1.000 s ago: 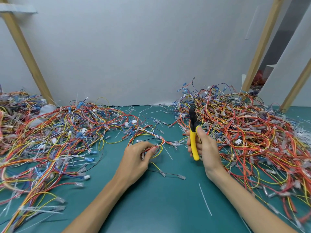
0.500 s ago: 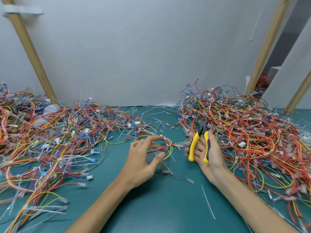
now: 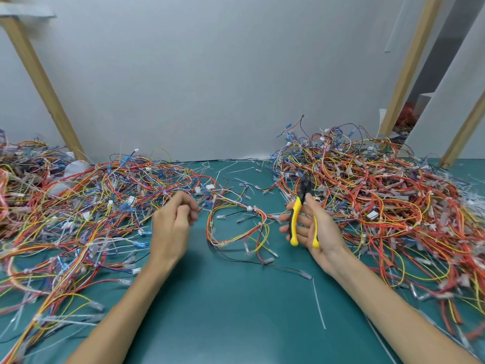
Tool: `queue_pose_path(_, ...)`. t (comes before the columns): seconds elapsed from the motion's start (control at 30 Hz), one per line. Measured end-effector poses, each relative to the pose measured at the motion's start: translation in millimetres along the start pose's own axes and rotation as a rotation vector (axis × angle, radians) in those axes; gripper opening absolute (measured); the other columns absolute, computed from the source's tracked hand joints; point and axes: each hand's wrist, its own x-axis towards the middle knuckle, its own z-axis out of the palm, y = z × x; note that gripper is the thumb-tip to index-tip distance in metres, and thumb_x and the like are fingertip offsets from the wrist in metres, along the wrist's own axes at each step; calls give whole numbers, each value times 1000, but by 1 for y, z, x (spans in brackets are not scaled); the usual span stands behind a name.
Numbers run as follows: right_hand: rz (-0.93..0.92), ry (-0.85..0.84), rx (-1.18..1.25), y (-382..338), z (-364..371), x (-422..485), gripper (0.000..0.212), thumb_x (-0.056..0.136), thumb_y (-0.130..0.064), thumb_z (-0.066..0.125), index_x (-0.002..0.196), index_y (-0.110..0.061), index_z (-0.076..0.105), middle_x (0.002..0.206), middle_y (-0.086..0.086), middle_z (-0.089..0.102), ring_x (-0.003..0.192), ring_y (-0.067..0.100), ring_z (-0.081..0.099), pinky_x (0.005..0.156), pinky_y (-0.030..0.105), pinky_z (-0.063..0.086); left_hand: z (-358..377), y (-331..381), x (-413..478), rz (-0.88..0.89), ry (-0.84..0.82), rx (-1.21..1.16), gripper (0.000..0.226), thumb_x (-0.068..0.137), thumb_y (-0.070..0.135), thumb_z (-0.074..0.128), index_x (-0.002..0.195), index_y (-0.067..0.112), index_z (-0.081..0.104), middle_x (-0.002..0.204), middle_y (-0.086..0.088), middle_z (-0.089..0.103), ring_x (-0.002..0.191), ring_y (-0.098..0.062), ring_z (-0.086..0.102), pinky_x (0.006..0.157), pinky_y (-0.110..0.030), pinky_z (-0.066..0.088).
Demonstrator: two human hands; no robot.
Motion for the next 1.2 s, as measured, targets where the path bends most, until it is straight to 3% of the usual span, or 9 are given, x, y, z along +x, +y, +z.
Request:
queue_pose_path(0.17, -49, 100, -49, -1, -1, 0, 41, 99, -40, 50, 87, -4, 66, 64, 8, 65, 55, 24, 68, 45, 29, 54, -10, -7, 3, 7, -446, 242, 28, 69, -2, 47, 73, 21, 63, 66, 8, 68, 66, -4, 63, 68, -29, 49)
queue_pose_path(0.3, -98, 114, -189, -3, -2, -3, 56, 99, -49, 46, 68, -5, 63, 50, 5, 51, 43, 26, 60, 41, 26, 47, -2, -9, -3, 81, -525, 323, 36, 70, -4, 48, 88, 22, 65, 82, 12, 68, 79, -1, 57, 69, -13, 41)
queue_pose_path(0.43, -185, 178, -200, -1, 1, -3, 59, 98, -46, 51, 48, -16, 40, 46, 6, 27, 36, 17, 28, 39, 26, 23, 0, -11, -4, 103, -523, 348, 40, 74, -13, 51, 93, 19, 66, 86, 16, 66, 84, 3, 53, 70, -9, 37)
queue_pose_path(0.53, -187, 153, -110, -5, -1, -5, 53, 95, -41, 54, 52, -17, 36, 49, 2, 20, 38, 14, 18, 40, 25, 16, -6, -8, -1, 101, -608, 355, 29, 74, 3, 57, 91, 25, 66, 85, 20, 61, 86, 3, 50, 70, -10, 36)
queue_pose_path(0.63, -203, 102, -69, -9, -5, -6, 53, 91, -44, 55, 52, -16, 32, 45, 0, 22, 34, 12, 22, 36, 21, 20, -12, -10, 4, 154, -786, 440, 18, 79, 22, 70, 94, 31, 64, 94, 20, 59, 99, 6, 44, 85, -9, 30)
queue_pose_path(0.73, -295, 34, -128, -10, -6, -7, 53, 90, -46, 51, 52, -13, 33, 42, 4, 27, 33, 15, 27, 38, 23, 25, -10, -11, 4, 164, -700, 464, 17, 79, 39, 77, 88, 28, 67, 94, 19, 63, 106, 6, 45, 93, -16, 32)
queue_pose_path(0.93, -475, 131, -351, -3, 0, -8, 54, 93, -46, 55, 56, -10, 42, 45, 2, 41, 41, 18, 38, 44, 24, 32, 8, 11, -6, 119, -261, 109, 11, 88, 16, 69, 96, 20, 63, 61, 2, 67, 65, -9, 65, 73, -19, 48)
queue_pose_path(1.03, -645, 261, -590, -1, 1, -9, 52, 91, -43, 59, 53, -15, 38, 52, -5, 39, 50, 12, 34, 52, 29, 28, 14, 28, -9, 33, -299, -120, 22, 87, 22, 69, 108, 16, 67, 56, -1, 61, 53, -10, 58, 62, -14, 46)
queue_pose_path(1.2, -833, 394, -935, 2, -1, -8, 38, 90, -33, 60, 59, -12, 52, 88, 0, 44, 79, 14, 45, 72, 26, 33, 21, 31, -12, -462, -560, -736, 25, 89, 24, 63, 106, 6, 67, 62, 2, 32, 53, -12, 24, 48, -19, 40)
